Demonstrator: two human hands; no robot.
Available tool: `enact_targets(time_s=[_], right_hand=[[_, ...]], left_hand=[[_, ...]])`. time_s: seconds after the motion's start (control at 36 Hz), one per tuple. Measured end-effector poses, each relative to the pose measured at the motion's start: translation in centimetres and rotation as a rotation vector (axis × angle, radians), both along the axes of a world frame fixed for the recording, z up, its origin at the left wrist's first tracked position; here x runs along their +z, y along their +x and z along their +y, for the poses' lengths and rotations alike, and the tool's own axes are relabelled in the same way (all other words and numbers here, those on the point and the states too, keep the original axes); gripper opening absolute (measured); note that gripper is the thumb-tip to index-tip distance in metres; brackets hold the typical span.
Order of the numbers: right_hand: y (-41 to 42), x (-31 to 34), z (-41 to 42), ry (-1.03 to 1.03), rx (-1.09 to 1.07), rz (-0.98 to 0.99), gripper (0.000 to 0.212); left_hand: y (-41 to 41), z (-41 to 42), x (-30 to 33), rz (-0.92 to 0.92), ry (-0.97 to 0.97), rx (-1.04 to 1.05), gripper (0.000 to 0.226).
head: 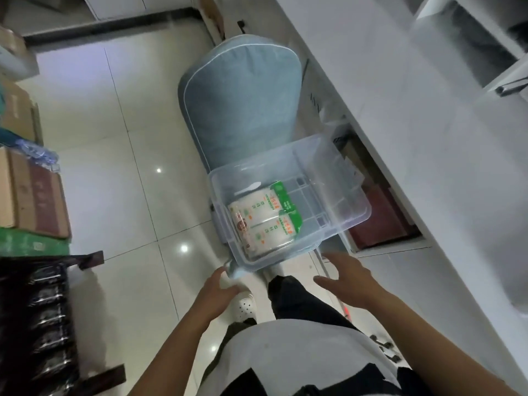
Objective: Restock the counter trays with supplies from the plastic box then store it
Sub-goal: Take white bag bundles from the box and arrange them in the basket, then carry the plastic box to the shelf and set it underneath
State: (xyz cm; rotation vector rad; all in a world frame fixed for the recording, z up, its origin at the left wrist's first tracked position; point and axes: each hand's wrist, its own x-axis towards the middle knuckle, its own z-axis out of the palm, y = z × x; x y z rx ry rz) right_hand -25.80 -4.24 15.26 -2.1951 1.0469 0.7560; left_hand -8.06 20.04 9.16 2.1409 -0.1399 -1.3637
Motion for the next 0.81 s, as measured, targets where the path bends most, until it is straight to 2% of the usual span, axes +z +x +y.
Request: enact_targets(time_s=[0.25, 0.42, 0.61, 0.81], right_hand=[[5.6, -6.0, -3.6, 0.038, 0.201, 0.16, 0.07], [7.6, -8.7, -6.2, 0.087, 0.258, 0.171, 0.071], [9.3, -9.1, -9.4, 0.114, 0.218, 0.168, 0.068], [14.0, -10.0, -13.0, 0.045, 0.18, 0.025, 0.068]], left_hand=[[7.3, -6.5, -4.6, 0.175, 0.009, 0.41, 0.077], [10.5, -10.3, -8.1, 0.216, 0.012, 0.623, 0.07], [12.6, -10.6, -9.2, 0.153, 0.007, 0.821, 0.054], [14.3, -6.5, -6.3, 0.072, 0.022, 0.937, 0.044]])
